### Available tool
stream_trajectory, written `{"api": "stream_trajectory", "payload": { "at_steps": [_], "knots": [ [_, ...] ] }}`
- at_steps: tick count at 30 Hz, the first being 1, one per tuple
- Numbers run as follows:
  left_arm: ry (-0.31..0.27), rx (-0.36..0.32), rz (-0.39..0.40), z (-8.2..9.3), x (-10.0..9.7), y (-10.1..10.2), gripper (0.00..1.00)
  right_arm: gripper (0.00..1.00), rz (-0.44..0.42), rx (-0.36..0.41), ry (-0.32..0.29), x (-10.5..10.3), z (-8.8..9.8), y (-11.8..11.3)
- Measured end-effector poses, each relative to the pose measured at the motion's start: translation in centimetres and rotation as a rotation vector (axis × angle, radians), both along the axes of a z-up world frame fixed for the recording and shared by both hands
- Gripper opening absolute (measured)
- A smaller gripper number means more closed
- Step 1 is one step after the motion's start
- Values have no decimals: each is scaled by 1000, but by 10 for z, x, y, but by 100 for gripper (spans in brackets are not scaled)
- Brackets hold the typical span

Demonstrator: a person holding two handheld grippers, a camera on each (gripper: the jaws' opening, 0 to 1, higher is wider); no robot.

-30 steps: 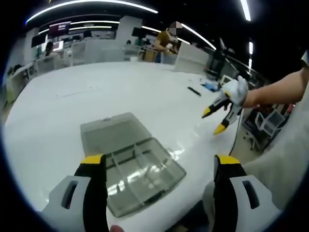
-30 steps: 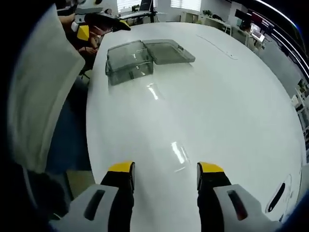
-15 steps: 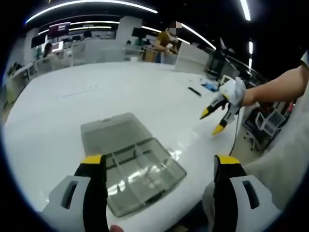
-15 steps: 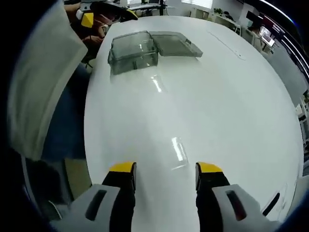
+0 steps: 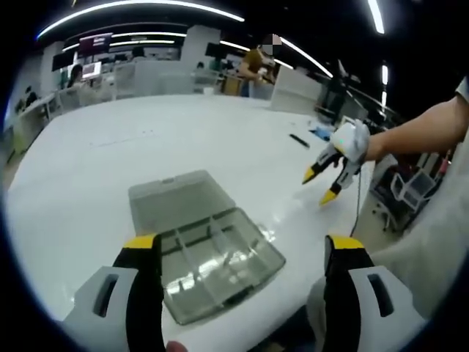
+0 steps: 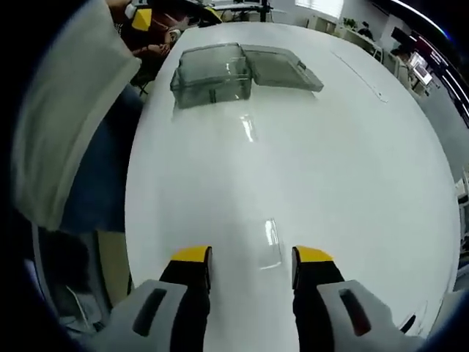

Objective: Insert the divider into the dual guide fixture by aligning both edges with the guide slots and pushing it downward to the bottom, including one-sided entry, uneven engagement, binding, and posture correction.

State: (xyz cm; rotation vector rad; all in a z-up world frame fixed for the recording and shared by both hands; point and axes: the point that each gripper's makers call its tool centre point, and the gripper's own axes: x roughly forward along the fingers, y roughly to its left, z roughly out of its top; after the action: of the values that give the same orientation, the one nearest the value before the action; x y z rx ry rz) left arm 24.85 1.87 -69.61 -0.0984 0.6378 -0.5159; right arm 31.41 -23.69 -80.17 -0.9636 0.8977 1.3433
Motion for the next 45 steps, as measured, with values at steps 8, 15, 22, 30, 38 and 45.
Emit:
{"api": "stream_trajectory", "payload": {
  "at_steps": [8, 15, 22, 30, 38, 45],
  "knots": [
    [1, -3, 24, 0, 0, 5, 89, 37, 61, -21, 12, 0, -4, 6],
    [6, -1, 38, -1, -1, 8, 89, 35, 133, -65, 21, -1, -11, 9],
    [8, -1, 51, -1, 1, 12, 89, 35, 185, -115, 17, 1, -18, 5],
    [10, 0, 62, -2, 4, 15, 89, 35, 213, -135, 23, 4, -20, 7],
    [13, 1, 63, -3, 7, 15, 89, 32, 235, -152, 22, 6, -21, 7],
    [16, -4, 61, -4, 9, 15, 89, 29, 233, -219, 11, 6, -21, 8]
  ]
}}
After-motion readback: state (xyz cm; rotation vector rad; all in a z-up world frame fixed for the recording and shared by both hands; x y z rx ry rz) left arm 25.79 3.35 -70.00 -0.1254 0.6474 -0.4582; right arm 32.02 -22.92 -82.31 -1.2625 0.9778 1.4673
